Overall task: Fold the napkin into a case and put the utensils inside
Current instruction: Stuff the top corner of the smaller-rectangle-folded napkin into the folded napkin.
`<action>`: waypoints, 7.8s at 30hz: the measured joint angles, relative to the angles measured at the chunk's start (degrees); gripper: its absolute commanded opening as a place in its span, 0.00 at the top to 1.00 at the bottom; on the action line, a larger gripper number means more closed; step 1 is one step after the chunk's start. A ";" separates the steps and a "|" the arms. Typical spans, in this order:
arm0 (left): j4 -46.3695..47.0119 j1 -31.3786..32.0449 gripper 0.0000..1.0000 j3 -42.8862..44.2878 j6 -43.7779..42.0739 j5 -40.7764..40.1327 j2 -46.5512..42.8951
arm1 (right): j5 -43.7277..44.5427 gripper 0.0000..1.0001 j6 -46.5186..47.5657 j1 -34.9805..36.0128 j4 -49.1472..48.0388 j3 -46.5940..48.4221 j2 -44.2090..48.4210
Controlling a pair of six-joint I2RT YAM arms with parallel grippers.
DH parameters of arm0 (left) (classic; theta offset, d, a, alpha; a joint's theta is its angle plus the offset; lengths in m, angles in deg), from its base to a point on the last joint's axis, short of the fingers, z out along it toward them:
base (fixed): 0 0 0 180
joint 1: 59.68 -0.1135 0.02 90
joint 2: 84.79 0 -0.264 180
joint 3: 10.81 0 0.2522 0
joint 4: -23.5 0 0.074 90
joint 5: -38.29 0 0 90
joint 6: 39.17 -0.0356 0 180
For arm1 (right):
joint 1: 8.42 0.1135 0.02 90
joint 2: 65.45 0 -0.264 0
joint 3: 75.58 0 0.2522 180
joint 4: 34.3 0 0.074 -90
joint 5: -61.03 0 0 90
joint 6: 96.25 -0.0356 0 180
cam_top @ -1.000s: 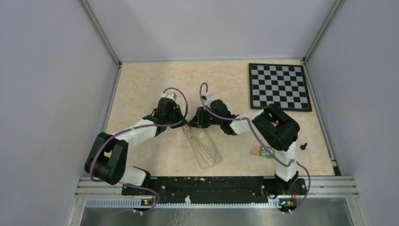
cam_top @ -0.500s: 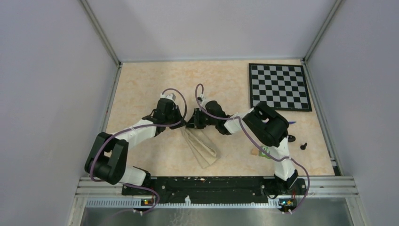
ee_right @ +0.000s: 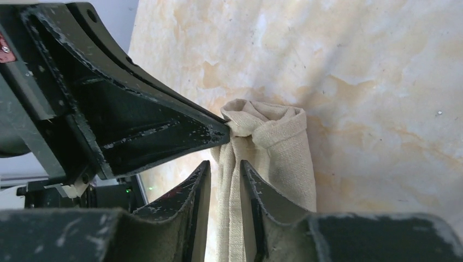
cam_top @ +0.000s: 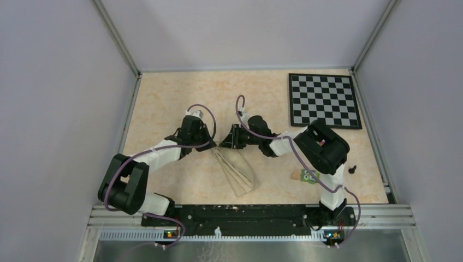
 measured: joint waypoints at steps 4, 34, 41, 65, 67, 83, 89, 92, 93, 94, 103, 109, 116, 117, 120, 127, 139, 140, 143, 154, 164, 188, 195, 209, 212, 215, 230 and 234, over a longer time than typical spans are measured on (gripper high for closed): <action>0.09 -0.09 1.00 -0.20 0.07 0.57 -0.26 | -0.48 0.89 0.07 0.28 0.26 0.17 -0.87; -6.73 -5.51 0.68 -4.90 1.53 3.26 -11.30 | -1.22 0.99 2.05 0.74 1.40 0.22 -1.62; 0.28 -3.93 0.73 -6.40 4.74 6.75 -0.52 | 0.31 1.00 1.01 3.98 1.51 9.38 -9.92; -1.44 -4.42 0.70 -2.29 1.86 10.01 -0.44 | 2.64 0.86 4.11 3.30 6.95 -1.36 1.68; 0.31 -3.80 0.72 -2.29 2.21 10.93 1.84 | 2.23 0.86 3.82 4.02 6.19 -0.09 -1.31; -2.93 -5.49 0.53 -1.55 0.39 13.33 -3.72 | 2.32 0.86 4.13 8.20 14.51 -6.82 17.97; -1.01 -8.50 0.53 -5.38 3.96 18.75 -2.89 | 2.21 0.86 4.20 15.52 18.14 -4.90 18.67; 0.31 -9.84 0.53 -6.47 5.86 21.07 -0.39 | 2.05 0.43 4.37 18.60 20.20 -2.89 16.11; 0.70 -10.29 0.53 -6.47 6.03 21.64 0.31 | 2.03 0.40 4.48 19.30 21.00 -2.25 15.21; 1.09 -10.67 0.53 -6.47 6.08 21.92 0.68 | 2.01 0.38 4.17 19.76 21.64 -1.70 14.51; 2.21 -13.90 0.46 -6.10 2.91 22.62 1.44 | 26.27 0.33 26.80 18.05 27.36 2.40 12.41; -0.61 -14.12 0.45 -5.99 -0.79 17.84 -6.43 | 28.96 0.48 32.85 16.26 28.96 2.40 14.62; -0.52 -14.12 0.51 -3.50 0.39 18.38 -2.51 | 33.88 0.49 37.53 17.05 32.79 4.44 12.63; -0.26 -14.12 0.52 -3.45 0.90 18.93 -1.42 | 34.56 0.49 37.81 17.29 33.20 5.18 11.87; -0.13 -14.12 0.54 -3.45 2.27 19.93 0.70 | 36.26 0.48 38.60 18.08 33.99 6.84 9.99; 0.85 -14.16 0.61 -5.29 3.43 20.44 0.87 | 37.99 0.54 39.08 20.44 35.01 8.68 7.15; 2.27 -14.47 0.65 -9.42 3.45 21.05 0.00 | 40.00 0.57 39.08 20.76 36.28 12.07 3.72; 2.27 -14.51 0.65 -9.49 3.43 21.05 -0.11 | 40.17 0.59 39.08 20.81 36.30 12.07 3.54; 2.32 -14.67 0.65 -9.55 3.41 21.07 -0.24 | 40.98 0.69 39.08 21.16 36.35 12.07 3.21; 3.91 -14.86 0.63 -11.19 3.48 22.91 -0.70 | 42.49 1.00 37.94 21.49 36.33 12.13 3.23; 13.64 -13.03 0.62 -17.22 7.32 29.20 -0.74 | 40.24 1.00 33.20 18.88 32.81 9.25 5.51; 24.00 -2.89 0.61 -16.44 16.41 28.48 6.14 | 34.45 1.00 28.85 15.78 28.50 7.32 5.97; 20.68 -2.78 0.70 -18.34 15.13 24.33 1.40 | 33.53 1.00 28.46 15.26 27.61 6.78 6.34; 23.30 -1.20 1.00 -16.37 15.82 24.72 6.21 | 33.07 1.00 28.39 15.26 27.23 6.75 6.38; 23.10 -1.05 1.00 -16.37 16.00 24.33 5.99 | 33.46 1.00 27.74 15.26 27.34 6.75 6.38; 23.12 -0.70 1.00 -16.79 16.13 23.10 5.05 | 34.67 1.00 26.32 15.26 27.61 6.75 6.38; 27.19 1.66 1.00 -20.50 20.81 18.32 2.14 | 37.07 1.00 21.46 15.26 28.20 13.29 1.38; 26.73 1.73 0.96 -20.52 20.94 17.38 1.60 | 35.89 1.00 21.57 15.21 25.18 13.11 -1.51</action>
